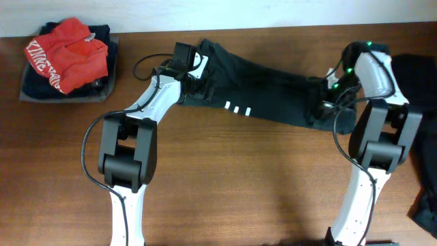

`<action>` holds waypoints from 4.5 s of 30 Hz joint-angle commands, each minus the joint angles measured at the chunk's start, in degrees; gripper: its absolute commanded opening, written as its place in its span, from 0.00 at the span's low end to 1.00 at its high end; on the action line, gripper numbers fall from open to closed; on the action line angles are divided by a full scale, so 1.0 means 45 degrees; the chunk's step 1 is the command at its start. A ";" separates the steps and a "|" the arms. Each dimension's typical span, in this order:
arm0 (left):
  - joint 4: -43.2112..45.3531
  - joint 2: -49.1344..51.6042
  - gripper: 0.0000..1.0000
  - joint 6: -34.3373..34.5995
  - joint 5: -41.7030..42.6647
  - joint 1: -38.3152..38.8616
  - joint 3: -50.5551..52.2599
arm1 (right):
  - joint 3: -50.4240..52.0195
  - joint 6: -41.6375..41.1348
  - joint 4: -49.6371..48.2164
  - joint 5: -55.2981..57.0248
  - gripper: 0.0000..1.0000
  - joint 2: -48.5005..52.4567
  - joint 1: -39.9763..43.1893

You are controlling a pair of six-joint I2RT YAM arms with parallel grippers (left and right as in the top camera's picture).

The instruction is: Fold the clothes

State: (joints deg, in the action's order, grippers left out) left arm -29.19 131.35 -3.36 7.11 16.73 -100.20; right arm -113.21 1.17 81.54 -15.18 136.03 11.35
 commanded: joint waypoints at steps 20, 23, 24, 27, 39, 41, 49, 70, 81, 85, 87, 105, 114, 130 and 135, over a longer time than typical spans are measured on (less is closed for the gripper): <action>-0.0010 -0.0466 0.99 0.0175 0.0141 -0.0063 -0.0078 | -0.5265 -0.0369 0.0345 -0.1384 0.10 -0.0661 0.0345; -0.0010 -0.0447 0.99 0.0175 0.0141 -0.0063 -0.0078 | -0.5056 -0.0369 0.0097 -0.1336 0.10 -0.0476 0.0690; -0.0005 -0.0437 0.99 0.0175 0.0141 -0.0063 -0.0078 | -0.4979 -0.0369 0.0010 -0.1341 0.09 -0.0355 0.0758; -0.0010 -0.0427 0.99 0.0175 0.0141 -0.0063 -0.0078 | -0.4877 -0.0627 -0.0209 -0.1122 0.05 0.0131 0.0850; -0.0015 -0.0427 0.99 0.0175 0.0141 -0.0063 -0.0078 | -0.4877 -0.2375 -0.0874 0.0306 0.04 0.1307 0.0806; -0.0015 -0.0427 0.99 0.0175 0.0141 -0.0063 -0.0078 | -0.4877 -0.2443 -0.0986 0.0330 0.04 0.1515 0.0806; -0.0010 -0.0427 0.99 0.0175 0.0141 -0.0063 -0.0078 | -0.4813 -0.2822 -0.1224 0.0282 0.04 0.2302 0.0690; -0.0199 -0.0427 0.99 0.0175 0.0141 -0.0063 -0.0078 | -0.7407 -0.3313 -0.1443 0.0447 0.04 0.1671 0.1132; -0.0199 -0.0427 0.99 0.0175 0.0141 -0.0063 -0.0078 | -0.9646 -0.1875 0.3371 0.1185 0.04 0.1379 0.1093; -0.0209 -0.0427 0.99 0.0175 0.0146 -0.0063 -0.0078 | -0.8427 -0.1880 0.3449 0.1195 0.04 0.1520 0.0923; -0.0209 -0.0427 0.99 0.0175 0.0146 -0.0063 -0.0078 | -0.7461 -0.1880 0.3094 0.1195 0.04 0.1525 0.0806; -0.0204 -0.0427 0.99 0.0175 0.0141 -0.0063 -0.0078 | -0.1855 -0.1938 -0.0529 0.0680 0.04 0.1525 -0.0423; -0.0204 -0.0427 0.99 0.0175 0.0141 -0.0063 -0.0078 | -0.2409 -0.1996 -0.0835 0.0413 0.04 0.1248 -0.1078; -0.0204 -0.0427 0.99 0.0175 0.0141 -0.0063 -0.0078 | -0.6664 -0.0301 0.3089 0.1282 0.78 0.0777 0.1331; -0.0199 -0.0427 0.99 0.0175 0.0141 -0.0063 -0.0078 | -0.5731 0.0845 0.3283 0.1044 0.83 0.0811 0.2210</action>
State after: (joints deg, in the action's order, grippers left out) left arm -30.04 131.35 -3.20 7.11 16.73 -100.20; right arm -141.53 -0.03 96.16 -10.31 140.70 19.99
